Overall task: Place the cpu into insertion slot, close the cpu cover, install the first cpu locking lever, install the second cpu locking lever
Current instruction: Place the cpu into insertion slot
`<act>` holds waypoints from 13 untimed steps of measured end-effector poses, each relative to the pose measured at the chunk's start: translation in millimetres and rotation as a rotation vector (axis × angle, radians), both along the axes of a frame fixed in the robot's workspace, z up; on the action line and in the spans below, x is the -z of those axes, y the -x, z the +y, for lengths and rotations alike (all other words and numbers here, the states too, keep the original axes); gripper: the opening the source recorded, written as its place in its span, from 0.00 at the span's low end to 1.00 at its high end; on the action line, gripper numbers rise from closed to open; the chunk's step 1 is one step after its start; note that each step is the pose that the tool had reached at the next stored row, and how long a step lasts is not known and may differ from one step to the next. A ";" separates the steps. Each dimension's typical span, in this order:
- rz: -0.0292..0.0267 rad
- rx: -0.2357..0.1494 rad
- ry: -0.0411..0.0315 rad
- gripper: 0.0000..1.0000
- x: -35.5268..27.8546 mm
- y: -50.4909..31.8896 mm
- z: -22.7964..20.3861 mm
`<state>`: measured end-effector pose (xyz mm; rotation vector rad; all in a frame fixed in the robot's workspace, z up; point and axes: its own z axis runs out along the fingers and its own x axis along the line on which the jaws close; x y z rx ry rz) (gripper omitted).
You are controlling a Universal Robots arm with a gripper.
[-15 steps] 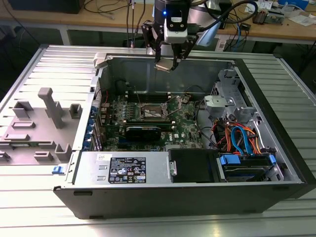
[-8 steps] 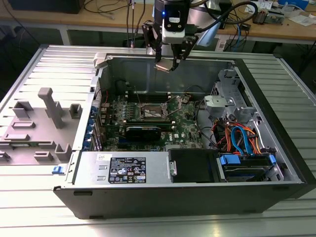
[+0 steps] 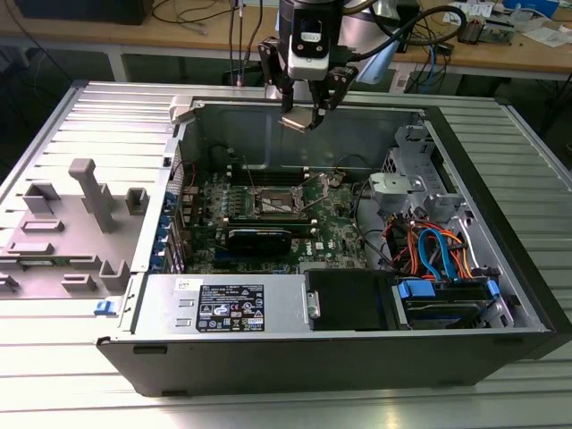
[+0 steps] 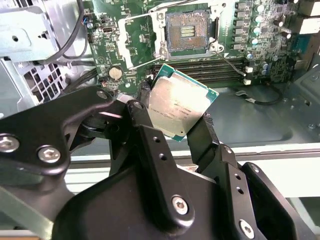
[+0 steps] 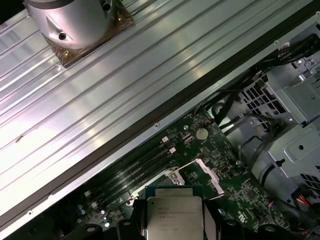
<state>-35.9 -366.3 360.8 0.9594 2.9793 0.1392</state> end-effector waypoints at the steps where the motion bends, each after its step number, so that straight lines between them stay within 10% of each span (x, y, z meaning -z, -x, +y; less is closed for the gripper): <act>1: 0.0000 0.006 0.0000 0.55 0.1 0.0 0.0; 13: 0.0000 0.088 0.0000 0.55 1.7 0.7 0.0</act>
